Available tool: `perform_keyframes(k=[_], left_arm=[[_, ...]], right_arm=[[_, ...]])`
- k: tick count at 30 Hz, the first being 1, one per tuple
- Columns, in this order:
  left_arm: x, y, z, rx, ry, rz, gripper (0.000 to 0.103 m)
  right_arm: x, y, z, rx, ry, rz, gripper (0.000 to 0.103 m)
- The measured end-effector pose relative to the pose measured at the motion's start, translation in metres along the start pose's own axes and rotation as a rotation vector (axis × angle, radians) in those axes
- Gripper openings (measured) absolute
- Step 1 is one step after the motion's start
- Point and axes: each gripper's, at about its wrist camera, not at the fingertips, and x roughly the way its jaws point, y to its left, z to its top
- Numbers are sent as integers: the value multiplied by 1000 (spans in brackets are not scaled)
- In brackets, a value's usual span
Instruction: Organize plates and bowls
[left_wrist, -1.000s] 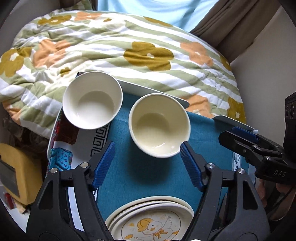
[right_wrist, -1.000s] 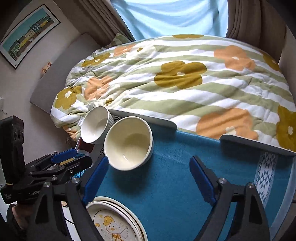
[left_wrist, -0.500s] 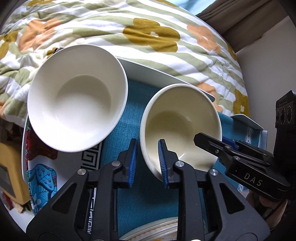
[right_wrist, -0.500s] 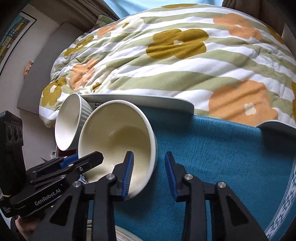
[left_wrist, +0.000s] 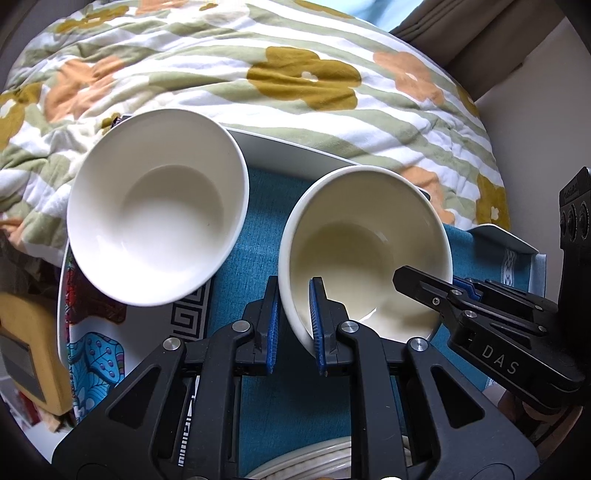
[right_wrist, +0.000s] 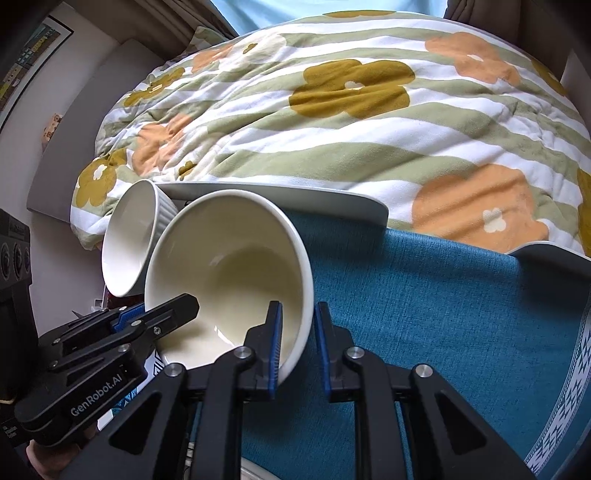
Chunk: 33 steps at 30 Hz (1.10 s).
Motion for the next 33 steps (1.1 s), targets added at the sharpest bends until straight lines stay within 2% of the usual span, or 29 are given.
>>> perform_keyframes(k=[8, 16, 26, 33], left_arm=[[-45, -30, -12, 39, -70, 3, 13], [-98, -89, -53, 74, -149, -7, 13], [-129, -194, -138, 123, -196, -44, 13], [-118, -263, -202, 169, -142, -87, 13]], right_arm=[[-46, -3, -11, -14, -68, 13, 16], [-121, -19, -46, -51, -167, 9, 16], [-204, -80, -130, -46, -240, -29, 16], [-243, -136, -196, -5, -248, -75, 16]])
